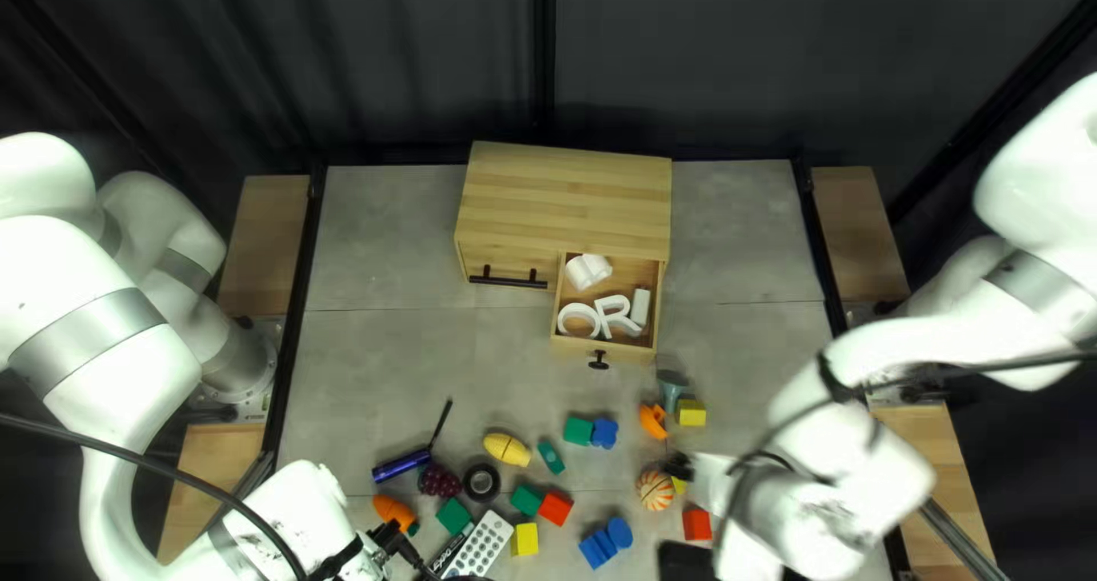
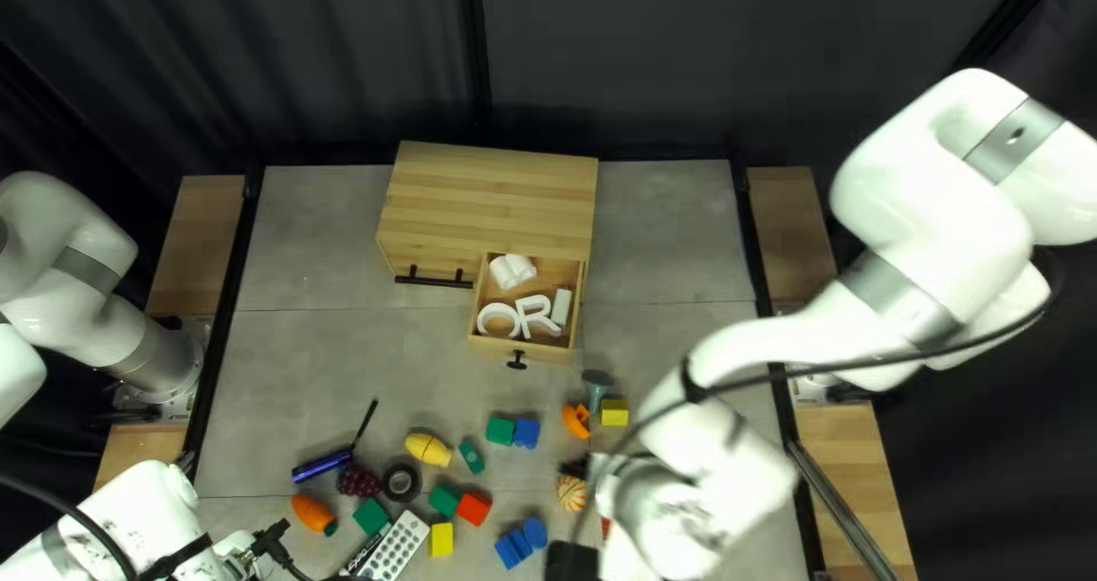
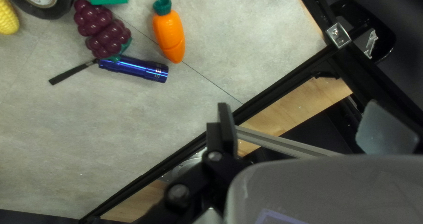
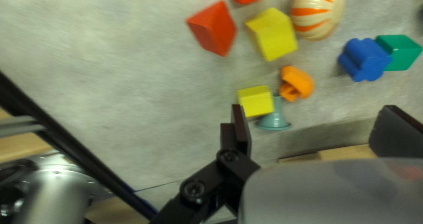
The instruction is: Open drawers and place objects into drawer and close
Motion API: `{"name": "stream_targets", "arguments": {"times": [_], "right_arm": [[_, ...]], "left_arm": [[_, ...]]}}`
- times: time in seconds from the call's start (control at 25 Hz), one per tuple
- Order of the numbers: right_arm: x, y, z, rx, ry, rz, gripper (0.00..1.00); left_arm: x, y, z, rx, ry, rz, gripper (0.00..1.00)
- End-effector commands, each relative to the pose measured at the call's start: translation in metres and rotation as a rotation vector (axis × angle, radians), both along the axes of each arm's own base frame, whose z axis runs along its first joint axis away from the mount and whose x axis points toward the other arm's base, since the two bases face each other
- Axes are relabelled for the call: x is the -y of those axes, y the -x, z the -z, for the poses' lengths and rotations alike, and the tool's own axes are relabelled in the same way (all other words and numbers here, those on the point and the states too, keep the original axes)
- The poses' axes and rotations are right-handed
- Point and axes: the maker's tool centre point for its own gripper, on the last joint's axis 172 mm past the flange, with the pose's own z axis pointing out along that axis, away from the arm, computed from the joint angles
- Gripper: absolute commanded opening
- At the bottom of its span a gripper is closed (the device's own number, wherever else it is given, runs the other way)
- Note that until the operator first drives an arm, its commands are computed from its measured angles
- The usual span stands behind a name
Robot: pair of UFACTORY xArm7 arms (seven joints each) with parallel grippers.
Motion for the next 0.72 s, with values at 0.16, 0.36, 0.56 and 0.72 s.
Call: {"name": "stream_targets", "arguments": {"times": [0.16, 0.36, 0.56, 0.72], "right_arm": [[-0.006, 0.005, 0.000, 0.016, 0.017, -0.018, 1.00], [-0.014, 0.000, -0.012, 0.086, 0.090, -0.121, 1.00], [0.021, -0.031, -0.011, 0.134, 0.150, -0.215, 1.00], [0.047, -0.051, -0.012, 0.123, 0.171, -0.249, 1.00]], "left_arm": [[0.000, 0.000, 0.000, 0.000, 0.000, 0.000, 1.00], [0.000, 0.000, 0.000, 0.000, 0.000, 0.000, 1.00], [0.000, 0.000, 0.000, 0.000, 0.000, 0.000, 1.00], [0.000, 0.000, 0.000, 0.000, 0.000, 0.000, 1.00]]}}
